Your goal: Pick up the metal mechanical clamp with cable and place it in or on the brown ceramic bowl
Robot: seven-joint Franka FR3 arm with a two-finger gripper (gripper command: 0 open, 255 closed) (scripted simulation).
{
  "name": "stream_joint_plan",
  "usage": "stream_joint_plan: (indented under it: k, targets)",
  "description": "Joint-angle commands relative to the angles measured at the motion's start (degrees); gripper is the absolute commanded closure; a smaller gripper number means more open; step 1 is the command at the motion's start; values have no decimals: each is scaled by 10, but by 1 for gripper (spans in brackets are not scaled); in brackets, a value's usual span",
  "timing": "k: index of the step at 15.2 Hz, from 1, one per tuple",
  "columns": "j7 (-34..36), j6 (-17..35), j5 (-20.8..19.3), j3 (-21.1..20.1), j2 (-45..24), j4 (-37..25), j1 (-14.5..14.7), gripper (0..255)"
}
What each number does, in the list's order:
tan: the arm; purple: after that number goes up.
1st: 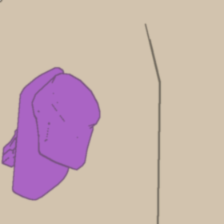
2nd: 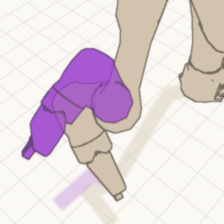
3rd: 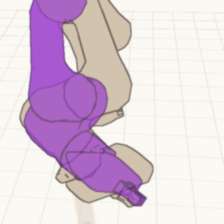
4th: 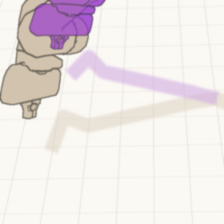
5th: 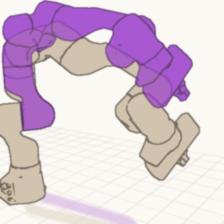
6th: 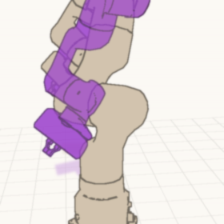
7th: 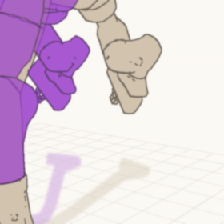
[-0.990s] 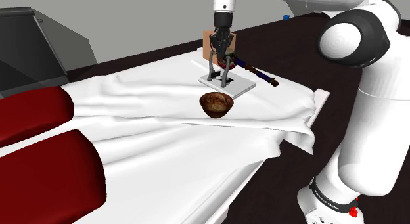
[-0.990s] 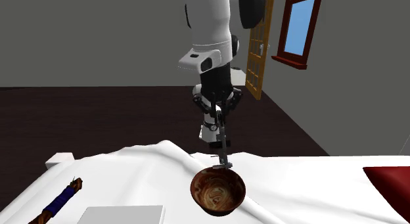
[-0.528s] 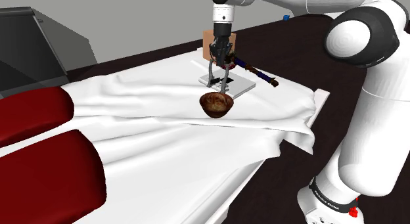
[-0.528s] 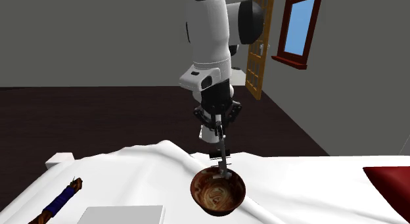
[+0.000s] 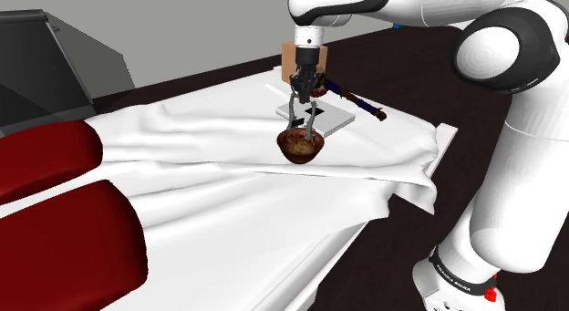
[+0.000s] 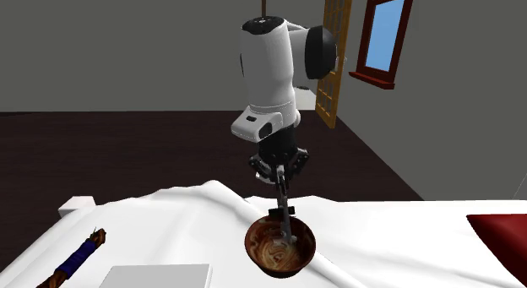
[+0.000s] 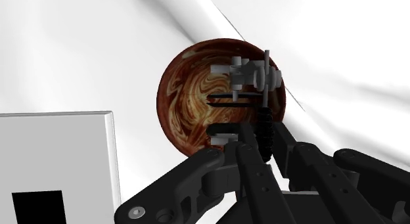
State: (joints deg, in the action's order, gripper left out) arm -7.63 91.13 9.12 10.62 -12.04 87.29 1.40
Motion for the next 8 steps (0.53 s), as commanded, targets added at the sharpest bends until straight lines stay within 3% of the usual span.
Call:
stream_joint_plan:
  k: [1,8]
  targets:
    - [-2,15,0,0,2,17,0,255]
    - [-4,34,0,0,2,36,1,255]
